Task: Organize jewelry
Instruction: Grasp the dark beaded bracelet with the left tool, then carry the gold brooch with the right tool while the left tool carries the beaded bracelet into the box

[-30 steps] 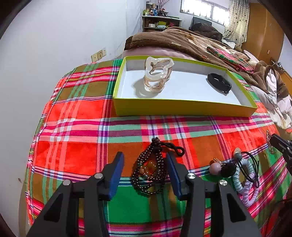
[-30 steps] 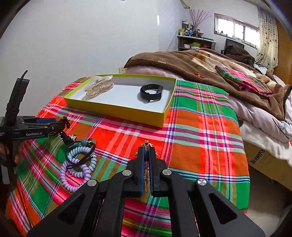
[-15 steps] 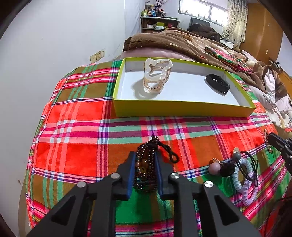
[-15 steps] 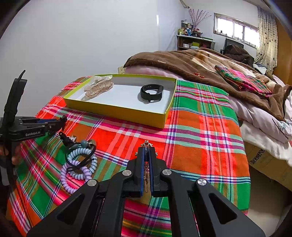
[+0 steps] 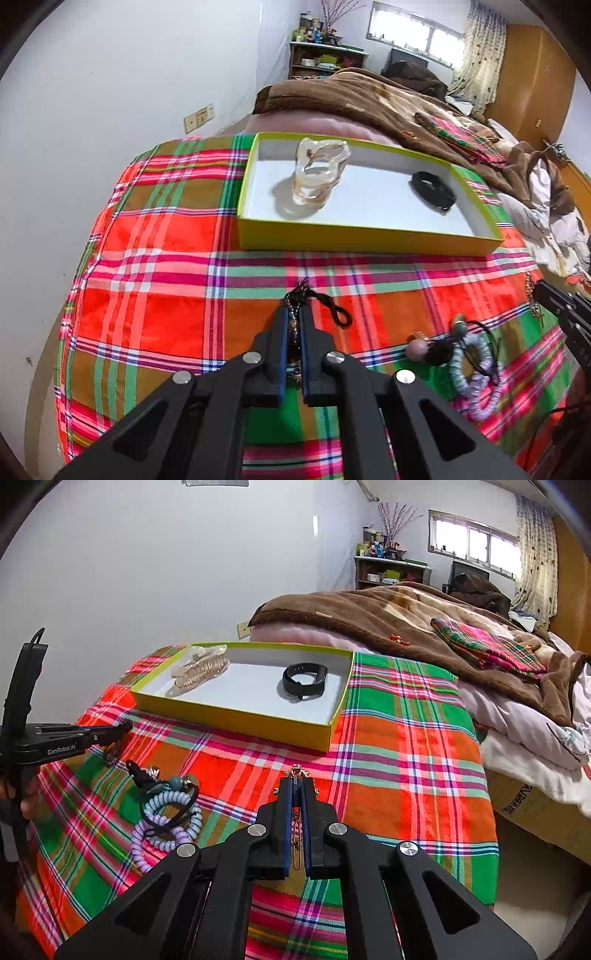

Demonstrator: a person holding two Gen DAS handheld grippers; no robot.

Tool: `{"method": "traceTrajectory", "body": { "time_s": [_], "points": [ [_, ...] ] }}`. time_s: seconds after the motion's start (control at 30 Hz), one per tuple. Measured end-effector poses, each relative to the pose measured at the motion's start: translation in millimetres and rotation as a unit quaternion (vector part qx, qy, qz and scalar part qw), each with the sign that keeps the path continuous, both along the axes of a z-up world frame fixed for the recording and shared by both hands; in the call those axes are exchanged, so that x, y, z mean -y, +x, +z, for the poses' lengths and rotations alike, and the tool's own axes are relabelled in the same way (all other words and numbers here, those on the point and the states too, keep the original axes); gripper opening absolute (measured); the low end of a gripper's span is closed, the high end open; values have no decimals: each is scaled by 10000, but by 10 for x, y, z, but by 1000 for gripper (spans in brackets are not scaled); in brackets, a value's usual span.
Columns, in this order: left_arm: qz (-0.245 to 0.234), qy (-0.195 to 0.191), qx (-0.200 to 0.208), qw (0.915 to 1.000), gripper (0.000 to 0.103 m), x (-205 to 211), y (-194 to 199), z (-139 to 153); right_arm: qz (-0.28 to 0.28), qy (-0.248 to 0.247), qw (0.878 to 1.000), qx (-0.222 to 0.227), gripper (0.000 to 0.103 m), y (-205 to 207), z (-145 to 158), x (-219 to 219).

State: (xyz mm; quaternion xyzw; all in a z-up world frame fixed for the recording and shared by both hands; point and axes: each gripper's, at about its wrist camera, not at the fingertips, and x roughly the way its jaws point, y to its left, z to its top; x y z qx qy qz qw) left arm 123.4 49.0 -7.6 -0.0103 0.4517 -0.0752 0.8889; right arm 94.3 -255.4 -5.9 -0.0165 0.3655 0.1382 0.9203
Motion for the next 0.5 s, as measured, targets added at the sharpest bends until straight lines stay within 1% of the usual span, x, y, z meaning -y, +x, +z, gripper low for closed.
{"method": "traceTrajectory", "body": {
  "time_s": [0.13, 0.2, 0.3, 0.37, 0.5],
  "points": [
    [12, -20, 115, 9999, 6, -3, -15, 84, 0, -3, 10000, 84, 4, -4, 83, -2],
    [-45, -51, 87, 9999, 6, -5, -7, 85, -14, 12, 9999, 125, 4, -6, 118, 3],
    [-10, 24, 133, 9999, 6, -10, -43, 78, -28, 49, 9998, 165, 4, -24, 140, 14],
    [-40, -125, 85, 9999, 6, -28, -57, 83, -28, 68, 9998, 165, 4, -29, 144, 22],
    [-42, -101, 173, 9998, 6, -20, -67, 162, -24, 80, 9998, 189, 4, -10, 172, 21]
  ]
}}
